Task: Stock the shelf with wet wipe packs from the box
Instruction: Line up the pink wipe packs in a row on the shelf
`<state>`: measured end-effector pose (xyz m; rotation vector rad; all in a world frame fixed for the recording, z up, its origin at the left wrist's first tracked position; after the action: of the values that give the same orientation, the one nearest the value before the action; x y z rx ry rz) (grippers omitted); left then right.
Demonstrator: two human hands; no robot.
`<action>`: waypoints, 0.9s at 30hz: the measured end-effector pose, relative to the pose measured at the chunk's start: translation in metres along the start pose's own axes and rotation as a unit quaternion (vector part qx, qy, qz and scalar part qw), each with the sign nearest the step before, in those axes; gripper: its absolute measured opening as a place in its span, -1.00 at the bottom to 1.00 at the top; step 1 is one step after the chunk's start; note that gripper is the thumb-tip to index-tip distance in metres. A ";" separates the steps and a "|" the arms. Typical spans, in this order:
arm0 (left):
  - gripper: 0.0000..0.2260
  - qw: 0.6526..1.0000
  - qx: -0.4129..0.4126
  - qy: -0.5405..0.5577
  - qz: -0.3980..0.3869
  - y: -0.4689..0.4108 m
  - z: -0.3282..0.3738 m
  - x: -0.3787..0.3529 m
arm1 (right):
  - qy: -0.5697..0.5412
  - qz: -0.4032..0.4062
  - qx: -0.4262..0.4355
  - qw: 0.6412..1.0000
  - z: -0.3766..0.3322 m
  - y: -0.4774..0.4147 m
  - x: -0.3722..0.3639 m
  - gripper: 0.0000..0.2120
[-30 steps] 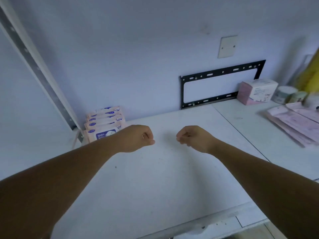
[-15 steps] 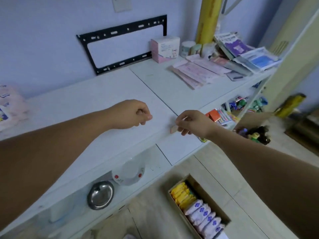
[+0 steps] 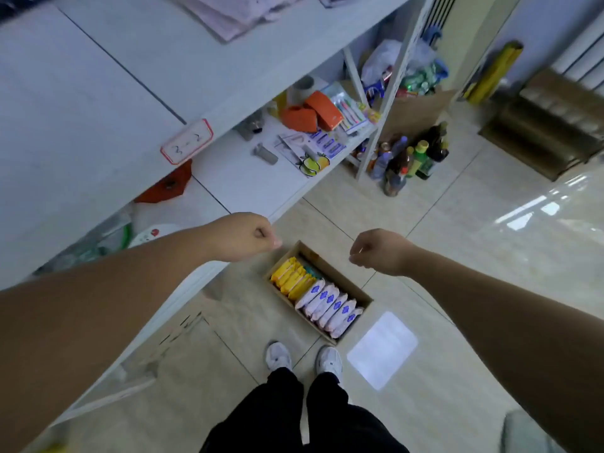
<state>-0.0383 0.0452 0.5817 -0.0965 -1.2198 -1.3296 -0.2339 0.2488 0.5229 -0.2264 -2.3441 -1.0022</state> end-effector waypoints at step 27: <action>-0.68 0.970 0.152 0.176 -0.073 -0.241 -0.190 -0.383 | 0.047 -0.077 -0.103 0.991 0.243 -0.251 -0.232 -0.76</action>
<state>-0.0178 0.0971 0.0938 0.4379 -1.1246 -1.2060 -0.2419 0.2593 0.1035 -0.0757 -2.1989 -1.3027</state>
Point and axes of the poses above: each hand's wrist, its own y-axis away from the middle knuckle, its own x-axis out of the back of the hand, z = x × y, the point moved 4 cm from there along -y, towards the middle knuckle, and after that the axes turned 3 degrees about -y, right-handed, at the moved point
